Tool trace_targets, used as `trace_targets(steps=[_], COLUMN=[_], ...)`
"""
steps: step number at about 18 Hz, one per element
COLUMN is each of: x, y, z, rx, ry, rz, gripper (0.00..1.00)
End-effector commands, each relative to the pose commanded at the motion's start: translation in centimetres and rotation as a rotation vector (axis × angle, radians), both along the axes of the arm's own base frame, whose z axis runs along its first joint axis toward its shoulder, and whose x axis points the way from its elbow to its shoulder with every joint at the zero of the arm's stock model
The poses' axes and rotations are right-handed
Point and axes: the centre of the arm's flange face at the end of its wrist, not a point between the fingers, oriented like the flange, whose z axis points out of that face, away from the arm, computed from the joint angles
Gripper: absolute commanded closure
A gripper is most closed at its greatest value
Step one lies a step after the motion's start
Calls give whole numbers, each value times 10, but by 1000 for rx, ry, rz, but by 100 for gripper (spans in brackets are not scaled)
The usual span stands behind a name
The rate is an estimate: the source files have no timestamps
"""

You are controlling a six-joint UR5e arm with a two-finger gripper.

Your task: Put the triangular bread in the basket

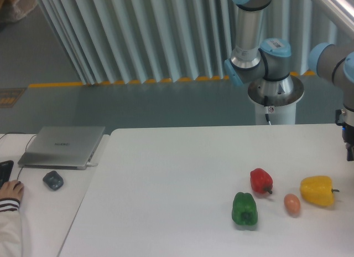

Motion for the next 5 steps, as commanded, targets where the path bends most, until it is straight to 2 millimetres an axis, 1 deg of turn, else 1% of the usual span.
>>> trace_targets(steps=[5], x=[-1], y=[-2], z=[0], rx=[1], ry=[1], rz=[5], gripper=[0])
